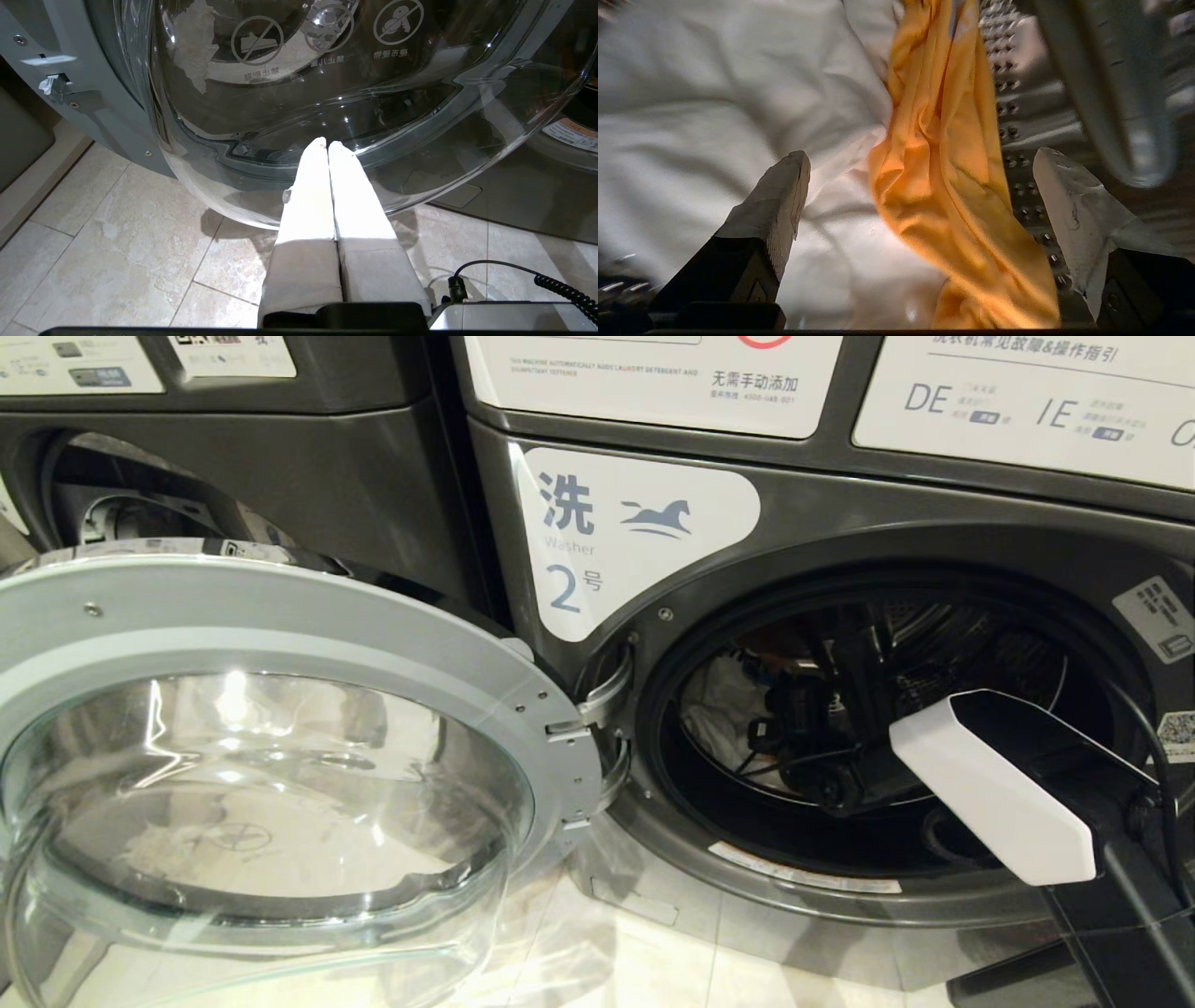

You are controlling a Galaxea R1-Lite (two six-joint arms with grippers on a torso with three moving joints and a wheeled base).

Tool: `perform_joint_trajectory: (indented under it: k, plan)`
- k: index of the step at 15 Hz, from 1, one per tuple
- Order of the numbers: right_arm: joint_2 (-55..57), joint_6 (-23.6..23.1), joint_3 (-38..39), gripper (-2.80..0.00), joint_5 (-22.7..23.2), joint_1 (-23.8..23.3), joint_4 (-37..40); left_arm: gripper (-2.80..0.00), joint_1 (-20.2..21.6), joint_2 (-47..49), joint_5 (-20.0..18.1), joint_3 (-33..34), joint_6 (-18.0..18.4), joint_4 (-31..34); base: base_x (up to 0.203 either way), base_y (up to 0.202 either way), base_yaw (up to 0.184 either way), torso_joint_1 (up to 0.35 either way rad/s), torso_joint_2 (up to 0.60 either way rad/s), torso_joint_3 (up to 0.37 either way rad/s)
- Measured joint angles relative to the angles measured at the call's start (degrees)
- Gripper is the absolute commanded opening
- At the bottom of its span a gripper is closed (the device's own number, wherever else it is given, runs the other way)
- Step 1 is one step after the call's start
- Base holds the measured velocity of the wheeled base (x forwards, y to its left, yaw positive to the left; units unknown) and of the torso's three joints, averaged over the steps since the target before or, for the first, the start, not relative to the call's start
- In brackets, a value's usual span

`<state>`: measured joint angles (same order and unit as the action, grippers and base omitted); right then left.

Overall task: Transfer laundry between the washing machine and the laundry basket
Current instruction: Pick a cloth and place it into the basket

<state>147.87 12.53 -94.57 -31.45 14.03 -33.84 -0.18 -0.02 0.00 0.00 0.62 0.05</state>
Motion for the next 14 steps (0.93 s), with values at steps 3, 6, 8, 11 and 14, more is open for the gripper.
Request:
perform_joint_trajectory:
  k: [3, 6, 8, 11, 14]
  plan:
    - [3.43, 0.17, -8.34, 0.00, 4.06, -1.65, 4.66, -2.80, 0.00, 0.00, 0.00, 0.00, -0.01, 0.00, 0.000, 0.000, 0.000, 0.000, 0.00, 0.000]
    - [6.35, 2.97, -16.04, 0.00, 8.55, -2.87, 11.66, -2.80, 0.00, 0.00, 0.00, 0.00, 0.00, 0.00, 0.000, 0.000, 0.000, 0.000, 0.00, 0.000]
    - [7.92, 5.80, -17.32, 0.00, 9.11, -3.60, 15.05, -2.80, 0.00, 0.00, 0.00, 0.00, 0.00, -0.02, 0.000, 0.000, 0.000, 0.000, 0.00, 0.000]
    - [9.23, 11.21, -17.72, 0.00, 9.54, -3.89, 19.13, -2.80, 0.02, 0.00, 0.00, 0.00, 0.00, 0.00, 0.000, 0.000, 0.000, 0.000, 0.00, 0.000]
    - [10.18, 11.96, -18.06, 0.00, 10.51, -4.06, 18.26, -2.80, 0.02, 0.00, 0.00, 0.00, 0.00, -0.02, 0.000, 0.000, 0.000, 0.000, 0.00, 0.000]
